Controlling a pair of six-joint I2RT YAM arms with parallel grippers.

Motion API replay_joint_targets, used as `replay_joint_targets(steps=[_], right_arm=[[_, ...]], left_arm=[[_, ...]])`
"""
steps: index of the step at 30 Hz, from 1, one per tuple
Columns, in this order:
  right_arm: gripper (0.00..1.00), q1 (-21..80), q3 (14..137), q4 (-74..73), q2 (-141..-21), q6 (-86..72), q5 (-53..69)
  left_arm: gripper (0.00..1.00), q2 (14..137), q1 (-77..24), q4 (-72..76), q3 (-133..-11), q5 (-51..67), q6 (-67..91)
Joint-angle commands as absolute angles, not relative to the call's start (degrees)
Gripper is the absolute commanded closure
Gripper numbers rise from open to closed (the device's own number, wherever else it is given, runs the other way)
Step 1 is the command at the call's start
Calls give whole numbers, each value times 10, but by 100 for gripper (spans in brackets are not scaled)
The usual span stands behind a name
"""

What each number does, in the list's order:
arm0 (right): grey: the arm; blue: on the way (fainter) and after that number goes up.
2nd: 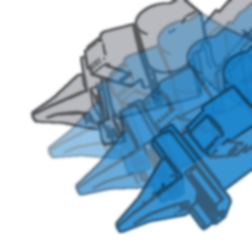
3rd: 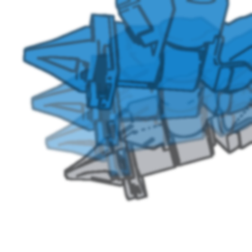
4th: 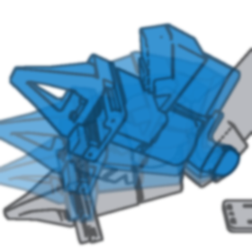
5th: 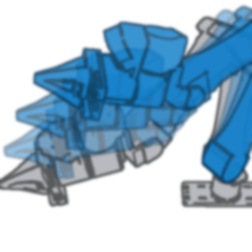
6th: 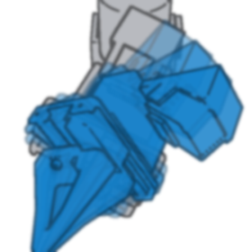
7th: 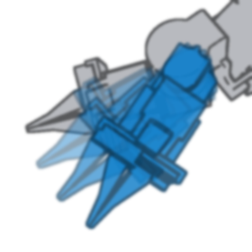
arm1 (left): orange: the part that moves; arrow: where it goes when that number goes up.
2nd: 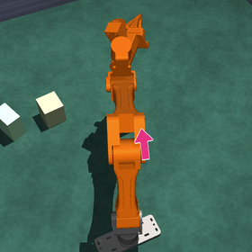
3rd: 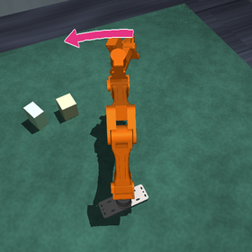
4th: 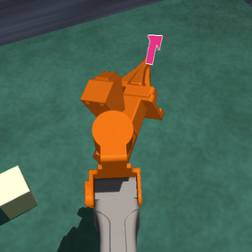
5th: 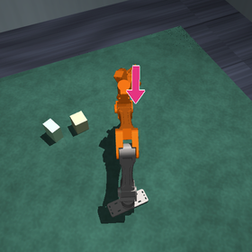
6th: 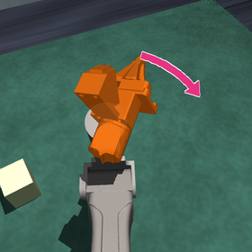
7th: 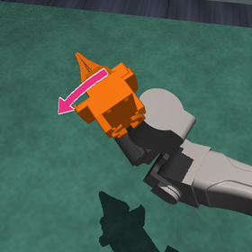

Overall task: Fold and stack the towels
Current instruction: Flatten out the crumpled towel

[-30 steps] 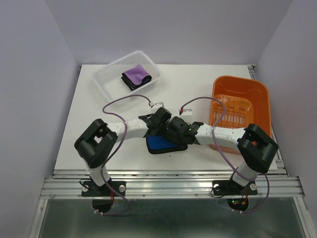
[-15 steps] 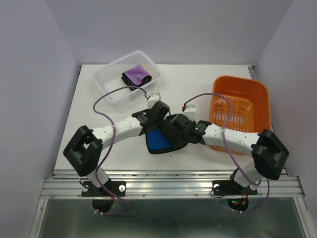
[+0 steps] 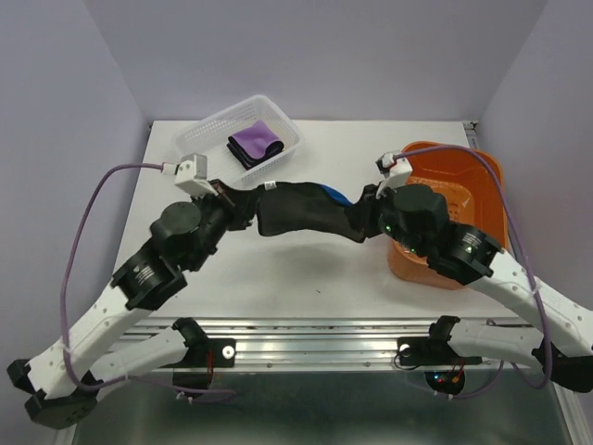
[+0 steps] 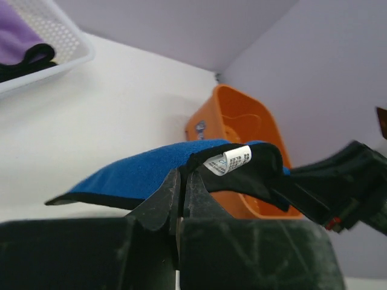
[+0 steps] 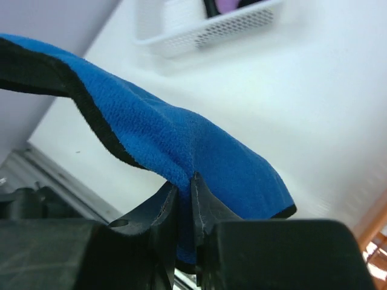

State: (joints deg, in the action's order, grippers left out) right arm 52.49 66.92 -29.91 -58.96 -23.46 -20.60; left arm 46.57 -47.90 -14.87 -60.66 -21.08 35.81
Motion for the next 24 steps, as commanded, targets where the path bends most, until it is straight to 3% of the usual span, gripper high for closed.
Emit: replay_joint_targets(steps=[1, 7, 14, 17, 24], right_arm=[[83, 525, 728, -296, -565, -187, -19], [83, 525, 723, -295, -547, -208, 53], [81, 524, 722, -330, -600, -255, -100], [84, 514, 710, -333, -632, -261, -187], [86, 375, 671, -251, -750, -226, -119]], left_arm=[[100, 373, -482, -113, -570, -78, 345], [100, 356, -482, -130, -563, -32, 350], [100, 388, -482, -185, -541, -225, 398], [100, 426, -482, -191, -517, -283, 427], [100, 589, -461, -142, -509, -323, 425]])
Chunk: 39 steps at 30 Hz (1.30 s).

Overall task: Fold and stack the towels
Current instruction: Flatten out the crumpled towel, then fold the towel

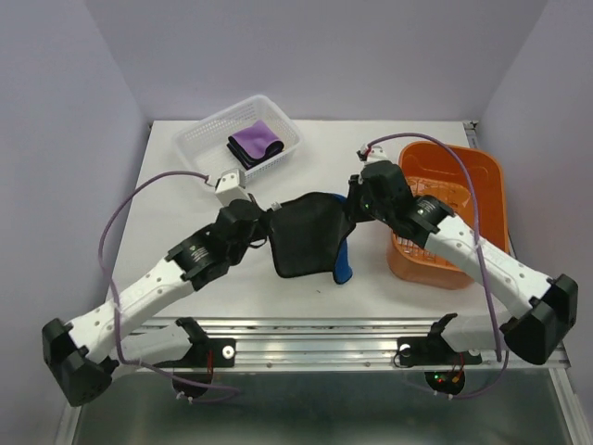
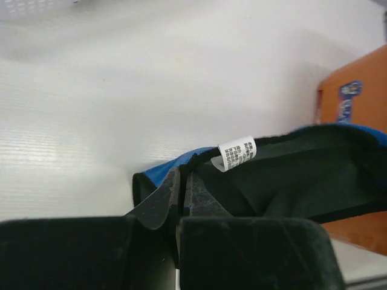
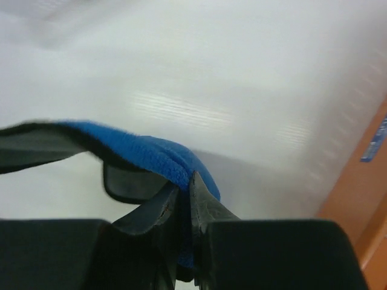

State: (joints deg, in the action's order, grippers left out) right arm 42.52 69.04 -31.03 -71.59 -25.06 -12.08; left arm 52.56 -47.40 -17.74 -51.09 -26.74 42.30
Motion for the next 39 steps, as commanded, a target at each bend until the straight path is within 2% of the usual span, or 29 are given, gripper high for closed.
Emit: replay_joint_targets(steps=[1, 9, 18, 23, 26, 30, 39], right_arm=[[86, 371, 673, -243, -777, -217, -116], [81, 302, 760, -224, -908, -113, -39], [76, 255, 860, -239, -1036, -13, -25], [74, 249, 946, -277, -1095, 62, -19], [68, 250, 960, -292, -1111, 90, -4], [68, 249, 955, -309, -1106, 91, 40], [66, 249, 874, -322, -1046, 105, 90]], left_arm=[[100, 609, -454, -133, -521, -324, 418], [100, 778, -339, -78, -606, -290, 335], [100, 858, -297, -12, -659, -260, 221], [100, 896, -280, -6, -680, -243, 207], [100, 906, -278, -3, -684, -236, 198], [100, 902, -277, 10, -673, -211, 196], [100, 806, -278, 56, -543, -122, 271]])
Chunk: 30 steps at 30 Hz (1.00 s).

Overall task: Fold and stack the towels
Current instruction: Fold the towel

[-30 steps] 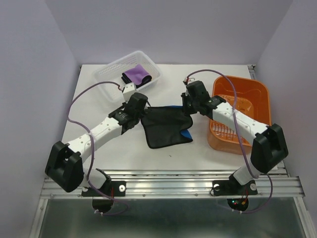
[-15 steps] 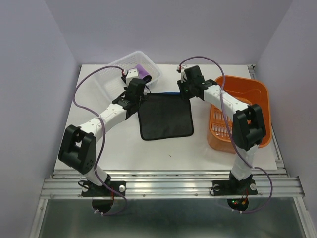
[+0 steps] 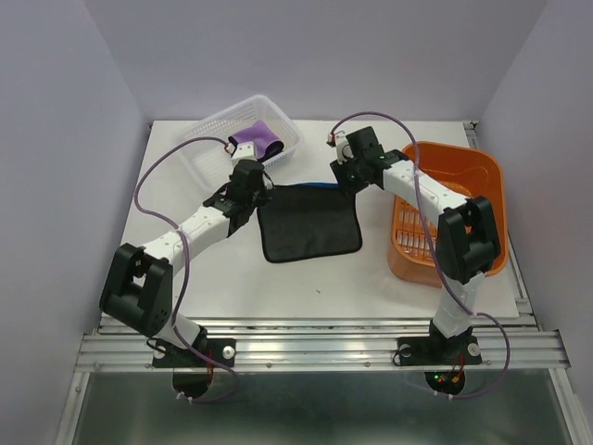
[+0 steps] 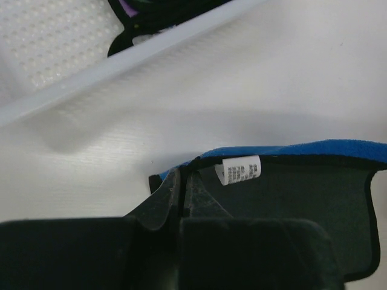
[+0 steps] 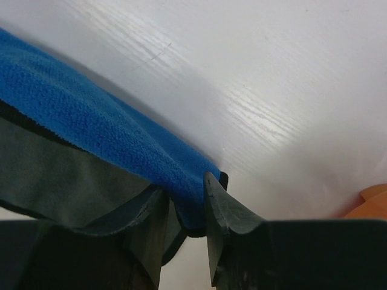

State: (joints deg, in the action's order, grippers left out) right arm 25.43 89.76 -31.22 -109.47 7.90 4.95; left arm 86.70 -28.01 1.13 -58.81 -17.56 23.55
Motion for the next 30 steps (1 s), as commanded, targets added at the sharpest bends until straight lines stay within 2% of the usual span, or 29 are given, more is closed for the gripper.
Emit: replay_joint_targets(steps=[1, 10, 12, 14, 16, 19, 24, 25, 26, 27, 29, 30], right_arm=[[66, 249, 870, -330, -1045, 111, 97], [64, 250, 771, -328, -976, 152, 144], [68, 251, 763, -326, -963, 153, 146], [79, 254, 756, -328, -958, 149, 145], [84, 257, 751, -334, -957, 147, 138], [85, 258, 749, -337, -956, 144, 131], [75, 276, 755, -335, -947, 105, 109], [74, 281, 756, -336, -947, 96, 92], [69, 298, 757, -330, -947, 78, 82], [68, 309, 759, -328, -948, 66, 66], [56, 348, 763, -323, -949, 30, 5], [55, 358, 763, -316, -948, 12, -23]], left_arm=[[100, 799, -278, 60, -530, -115, 280], [100, 744, -281, 86, -421, -73, 309], [100, 743, -286, 92, -413, -55, 313], [100, 744, -293, 95, -404, -52, 316], [100, 744, -295, 95, -391, -51, 322], [100, 735, -298, 94, -379, -47, 328], [99, 733, -307, 82, -352, -33, 352], [97, 734, -308, 77, -350, -36, 356], [81, 735, -312, 70, -346, -46, 359], [69, 735, -314, 61, -345, -54, 363], [53, 729, -319, 32, -341, -65, 373], [37, 714, -321, 23, -338, -69, 376]])
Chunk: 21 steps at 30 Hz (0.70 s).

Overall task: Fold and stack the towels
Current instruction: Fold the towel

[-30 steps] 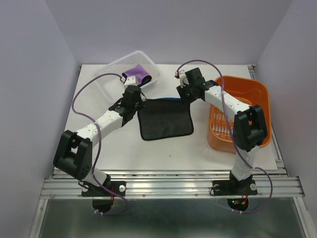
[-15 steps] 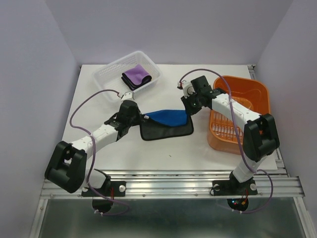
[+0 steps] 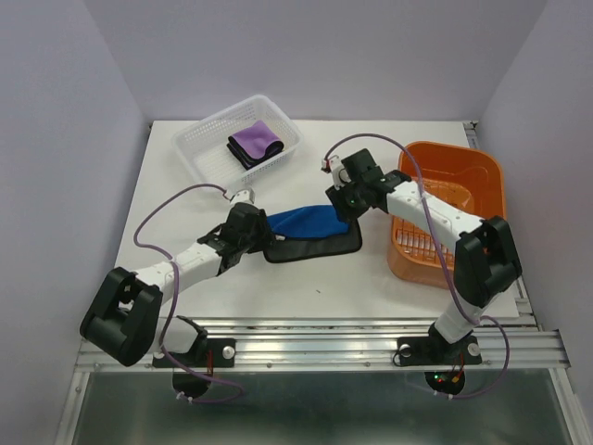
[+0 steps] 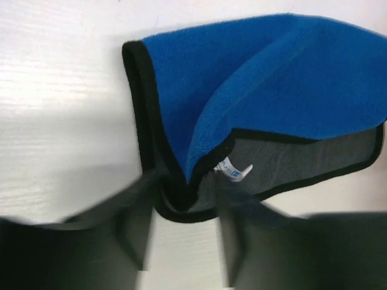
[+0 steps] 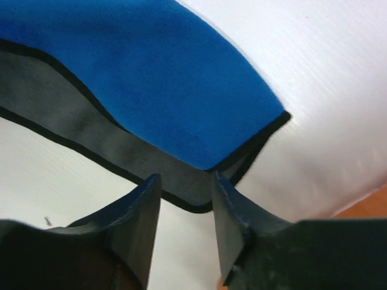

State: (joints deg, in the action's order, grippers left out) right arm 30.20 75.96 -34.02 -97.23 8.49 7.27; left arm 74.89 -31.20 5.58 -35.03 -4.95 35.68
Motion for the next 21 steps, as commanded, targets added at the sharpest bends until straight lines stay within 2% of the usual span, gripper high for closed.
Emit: replay_joint_targets(steps=[1, 2, 4, 7, 8, 12, 21], right_arm=[[50, 367, 768, -316, -947, 1, -54], [42, 377, 769, -313, -944, -43, -66], [41, 379, 765, -305, -934, -74, -74], [24, 379, 729, -258, -898, -127, -63], [0, 380, 705, -236, -890, -147, -55], [0, 381, 651, -192, -862, -203, -25], [0, 409, 563, -158, -877, -274, -67]], left_arm=[[32, 702, -327, 10, -335, -69, 378], [19, 672, -330, 2, -327, -73, 385], [3, 635, -342, -25, -318, -77, 389], [1, 561, -345, -55, -307, -89, 403], [1, 545, -345, -60, -302, -92, 406], [1, 498, -345, -69, -295, -107, 432], [1, 548, -344, -4, -308, -69, 445]])
